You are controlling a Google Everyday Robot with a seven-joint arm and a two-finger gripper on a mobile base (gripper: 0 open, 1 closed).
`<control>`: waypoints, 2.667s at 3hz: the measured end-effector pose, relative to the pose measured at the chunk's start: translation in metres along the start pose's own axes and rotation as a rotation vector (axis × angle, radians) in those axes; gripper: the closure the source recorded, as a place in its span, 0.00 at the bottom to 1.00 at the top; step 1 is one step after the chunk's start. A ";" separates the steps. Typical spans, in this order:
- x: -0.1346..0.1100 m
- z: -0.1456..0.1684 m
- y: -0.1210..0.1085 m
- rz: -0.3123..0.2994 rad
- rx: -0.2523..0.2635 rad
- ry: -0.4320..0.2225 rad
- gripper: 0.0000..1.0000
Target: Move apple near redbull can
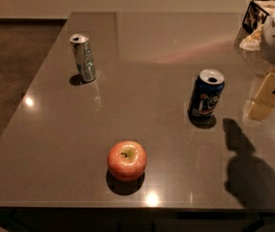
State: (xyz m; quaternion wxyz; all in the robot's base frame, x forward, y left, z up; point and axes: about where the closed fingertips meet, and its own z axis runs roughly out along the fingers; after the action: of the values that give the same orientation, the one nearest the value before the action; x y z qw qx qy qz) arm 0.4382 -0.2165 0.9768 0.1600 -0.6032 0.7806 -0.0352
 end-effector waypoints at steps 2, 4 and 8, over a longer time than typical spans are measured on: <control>-0.025 -0.002 0.009 -0.041 -0.001 -0.072 0.00; -0.092 0.011 0.046 -0.180 -0.062 -0.199 0.00; -0.132 0.110 0.120 -0.411 -0.230 -0.106 0.00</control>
Offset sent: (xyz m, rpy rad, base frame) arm -0.0112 0.0682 0.0092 0.1502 -0.0447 0.1568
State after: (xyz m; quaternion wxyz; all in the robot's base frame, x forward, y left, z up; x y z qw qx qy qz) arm 0.3880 -0.0432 0.8699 0.1205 -0.7645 0.6309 0.0539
